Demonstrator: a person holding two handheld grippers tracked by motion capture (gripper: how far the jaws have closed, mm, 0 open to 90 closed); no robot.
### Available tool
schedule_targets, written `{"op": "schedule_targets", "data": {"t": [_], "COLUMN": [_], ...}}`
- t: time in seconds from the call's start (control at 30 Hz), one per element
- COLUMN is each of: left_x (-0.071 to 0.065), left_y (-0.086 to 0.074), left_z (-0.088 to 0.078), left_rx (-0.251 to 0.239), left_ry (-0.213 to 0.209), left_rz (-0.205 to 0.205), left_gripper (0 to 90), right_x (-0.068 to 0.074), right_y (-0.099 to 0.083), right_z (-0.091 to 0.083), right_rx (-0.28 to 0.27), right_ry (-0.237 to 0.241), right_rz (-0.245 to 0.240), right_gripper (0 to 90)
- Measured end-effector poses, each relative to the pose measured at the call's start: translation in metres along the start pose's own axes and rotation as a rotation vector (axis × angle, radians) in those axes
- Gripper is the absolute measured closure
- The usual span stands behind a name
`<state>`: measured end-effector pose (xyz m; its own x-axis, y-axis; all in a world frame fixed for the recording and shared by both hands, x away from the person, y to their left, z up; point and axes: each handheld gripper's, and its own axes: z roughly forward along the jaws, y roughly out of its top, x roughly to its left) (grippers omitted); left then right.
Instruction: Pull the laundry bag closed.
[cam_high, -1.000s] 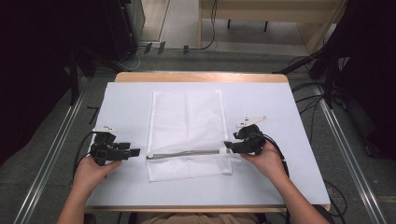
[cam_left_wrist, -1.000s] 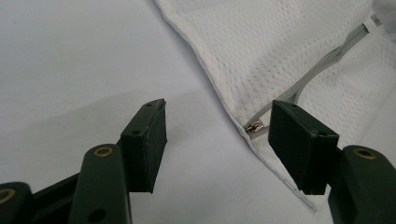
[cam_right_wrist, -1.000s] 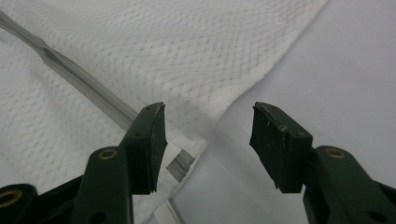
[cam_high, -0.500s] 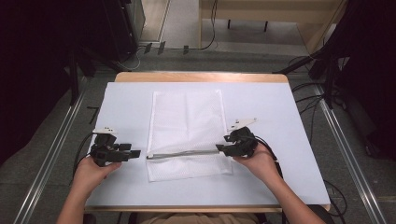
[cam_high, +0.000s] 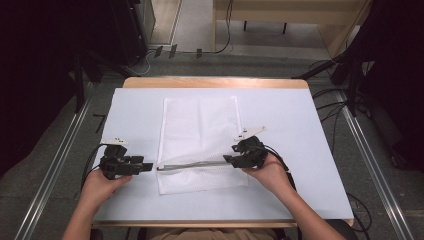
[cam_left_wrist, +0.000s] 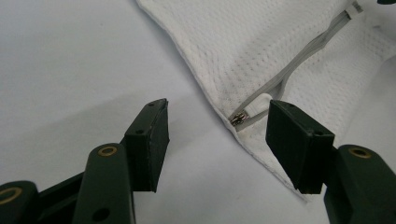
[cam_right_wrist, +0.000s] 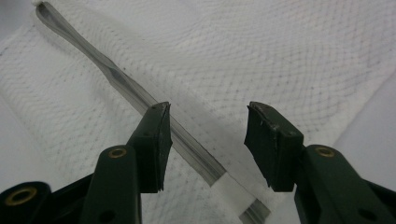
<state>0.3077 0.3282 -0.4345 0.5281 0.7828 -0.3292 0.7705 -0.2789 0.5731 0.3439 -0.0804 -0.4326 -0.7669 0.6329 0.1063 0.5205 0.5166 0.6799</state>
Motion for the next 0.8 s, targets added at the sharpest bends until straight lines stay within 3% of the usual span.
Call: {"op": "schedule_targets", "data": {"t": [0.47,0.8], "left_x": [0.0,0.001], "left_y": [0.001,0.0], "left_z": [-0.006,-0.008], "left_rx": [-0.015,-0.011], "left_ry": [0.029,0.027], "left_rz": [-0.004,-0.01], "left_gripper": [39.4,38.7], "right_x": [0.021,0.033], "right_y": [0.019,0.032], "right_z": [0.019,0.03], "right_rx": [0.006,0.01], "right_ry": [0.044,0.073], "right_rz": [-0.048,-0.065], "right_gripper": [51.9,52.1]}}
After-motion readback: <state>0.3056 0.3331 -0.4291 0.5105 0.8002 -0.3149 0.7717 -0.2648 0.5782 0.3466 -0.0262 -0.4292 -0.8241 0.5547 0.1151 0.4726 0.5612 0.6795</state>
